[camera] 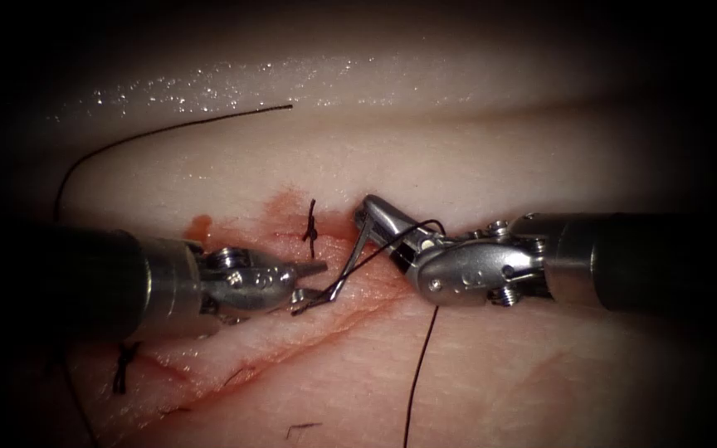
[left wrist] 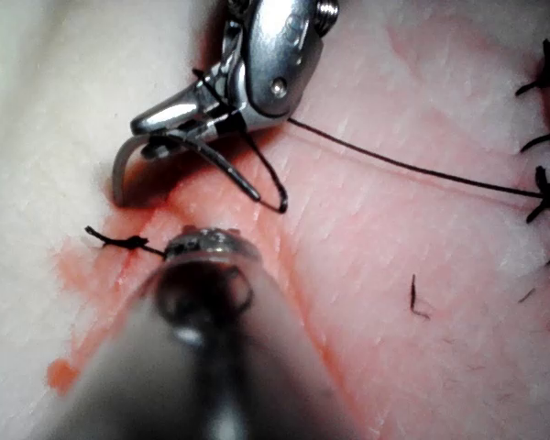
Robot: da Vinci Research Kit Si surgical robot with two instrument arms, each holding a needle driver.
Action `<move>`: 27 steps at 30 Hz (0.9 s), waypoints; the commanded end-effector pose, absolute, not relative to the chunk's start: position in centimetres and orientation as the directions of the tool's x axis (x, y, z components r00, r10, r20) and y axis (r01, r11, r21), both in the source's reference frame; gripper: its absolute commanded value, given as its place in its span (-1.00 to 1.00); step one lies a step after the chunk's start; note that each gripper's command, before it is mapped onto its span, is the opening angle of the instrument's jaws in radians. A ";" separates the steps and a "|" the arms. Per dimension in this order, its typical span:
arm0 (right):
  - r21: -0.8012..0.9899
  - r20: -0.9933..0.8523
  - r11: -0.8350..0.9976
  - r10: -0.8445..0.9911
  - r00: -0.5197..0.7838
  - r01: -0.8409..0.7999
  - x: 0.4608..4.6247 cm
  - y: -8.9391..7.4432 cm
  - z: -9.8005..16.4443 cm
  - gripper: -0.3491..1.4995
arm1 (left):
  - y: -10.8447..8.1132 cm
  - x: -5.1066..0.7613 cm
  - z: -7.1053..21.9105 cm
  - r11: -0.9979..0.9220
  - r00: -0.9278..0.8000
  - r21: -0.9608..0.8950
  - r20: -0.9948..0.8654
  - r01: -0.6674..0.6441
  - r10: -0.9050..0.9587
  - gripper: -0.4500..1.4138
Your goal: Wound Closure
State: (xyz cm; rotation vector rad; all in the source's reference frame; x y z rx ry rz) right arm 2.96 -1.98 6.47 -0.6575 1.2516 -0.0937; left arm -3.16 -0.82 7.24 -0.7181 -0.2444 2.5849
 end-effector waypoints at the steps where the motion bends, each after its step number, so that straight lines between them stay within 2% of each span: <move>1: -0.508 -0.847 0.815 -0.412 0.336 -0.280 3.00 -1.9 6.5 -1.00 | -0.8 -3.25 7.3 -0.884 -0.764 -0.285 -0.449 -0.370 0.464 -0.30; 9: -0.510 -0.842 0.820 -0.414 0.345 -0.260 2.97 -1.9 6.6 -1.00 | -0.8 -3.43 7.7 -0.889 -0.756 -0.293 -0.472 -0.351 0.454 -0.32; 16: -0.377 -0.907 0.895 -0.305 0.289 -0.239 2.96 -1.7 6.6 -1.00 | -1.2 -3.22 8.1 -0.890 -0.790 -0.327 -0.427 -0.319 0.440 -0.28; 18: -0.328 -0.928 0.915 -0.266 0.262 -0.235 2.97 -1.6 6.6 -1.00 | -1.2 -3.19 8.1 -0.887 -0.791 -0.331 -0.420 -0.323 0.445 -0.28; 20: -0.206 -0.966 0.957 -0.166 0.197 -0.203 2.98 -1.4 6.7 -1.00 | -1.2 -3.17 8.2 -0.886 -0.793 -0.334 -0.416 -0.321 0.445 -0.28; 27: 0.117 -0.971 0.990 0.130 0.200 -0.078 2.96 -1.0 6.7 -1.00 | -1.2 -3.07 8.2 -0.886 -0.798 -0.339 -0.410 -0.315 0.441 -0.28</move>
